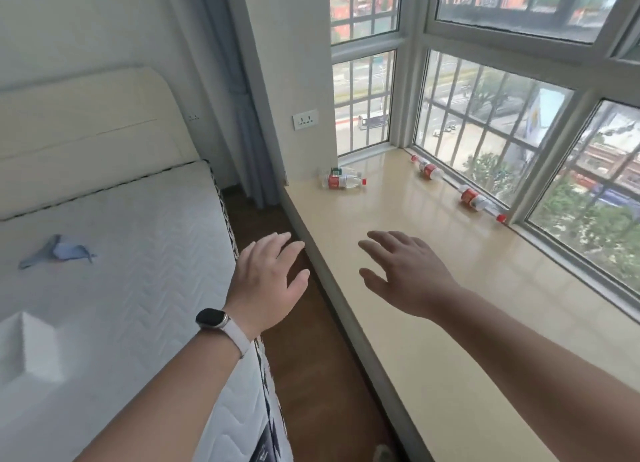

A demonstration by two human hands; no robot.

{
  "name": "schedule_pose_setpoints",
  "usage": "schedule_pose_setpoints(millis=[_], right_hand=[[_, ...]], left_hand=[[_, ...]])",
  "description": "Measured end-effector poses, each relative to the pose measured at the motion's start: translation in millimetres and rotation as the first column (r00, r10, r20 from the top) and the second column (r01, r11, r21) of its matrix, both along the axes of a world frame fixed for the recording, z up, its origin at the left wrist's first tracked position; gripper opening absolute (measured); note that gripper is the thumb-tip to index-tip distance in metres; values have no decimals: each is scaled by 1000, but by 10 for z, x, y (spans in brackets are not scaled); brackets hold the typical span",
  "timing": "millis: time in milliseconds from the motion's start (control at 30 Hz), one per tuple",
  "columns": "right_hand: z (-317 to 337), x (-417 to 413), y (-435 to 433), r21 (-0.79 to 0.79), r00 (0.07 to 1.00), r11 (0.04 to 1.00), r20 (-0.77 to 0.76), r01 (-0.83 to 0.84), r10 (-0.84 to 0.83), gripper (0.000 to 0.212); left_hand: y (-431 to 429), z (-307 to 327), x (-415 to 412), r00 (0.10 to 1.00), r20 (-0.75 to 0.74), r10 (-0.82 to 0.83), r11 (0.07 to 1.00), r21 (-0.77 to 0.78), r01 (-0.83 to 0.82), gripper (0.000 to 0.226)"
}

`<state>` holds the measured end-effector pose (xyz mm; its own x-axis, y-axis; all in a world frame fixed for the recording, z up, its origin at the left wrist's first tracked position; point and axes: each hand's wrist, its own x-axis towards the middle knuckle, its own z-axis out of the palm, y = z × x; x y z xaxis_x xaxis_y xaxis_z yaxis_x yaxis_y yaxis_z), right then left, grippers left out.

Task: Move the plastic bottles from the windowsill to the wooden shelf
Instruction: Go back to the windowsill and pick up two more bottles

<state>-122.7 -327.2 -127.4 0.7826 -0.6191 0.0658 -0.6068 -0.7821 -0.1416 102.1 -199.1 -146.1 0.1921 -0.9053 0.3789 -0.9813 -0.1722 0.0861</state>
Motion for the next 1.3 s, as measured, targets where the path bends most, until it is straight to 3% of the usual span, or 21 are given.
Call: schedule_pose_setpoints(millis=[300, 767, 967, 1300], right_hand=[[23, -25, -958, -3, 999, 1000, 44, -8, 8, 52], [-189, 343, -1731, 27, 997, 999, 59, 43, -45, 60], [-287, 948, -2078, 20, 996, 996, -5, 91, -91, 50], [-184, 2512, -2622, -45, 994, 995, -68, 83, -86, 51]], left_hand=[[-898, 49, -51, 999, -20, 41, 999, 34, -40, 48], [-1701, -75, 466, 1000, -22, 1, 998, 58, 0, 46], [-2156, -279, 1121, 998, -57, -42, 997, 68, 46, 44], [-2810, -355, 2656, 990, -110, -90, 996, 14, 92, 41]])
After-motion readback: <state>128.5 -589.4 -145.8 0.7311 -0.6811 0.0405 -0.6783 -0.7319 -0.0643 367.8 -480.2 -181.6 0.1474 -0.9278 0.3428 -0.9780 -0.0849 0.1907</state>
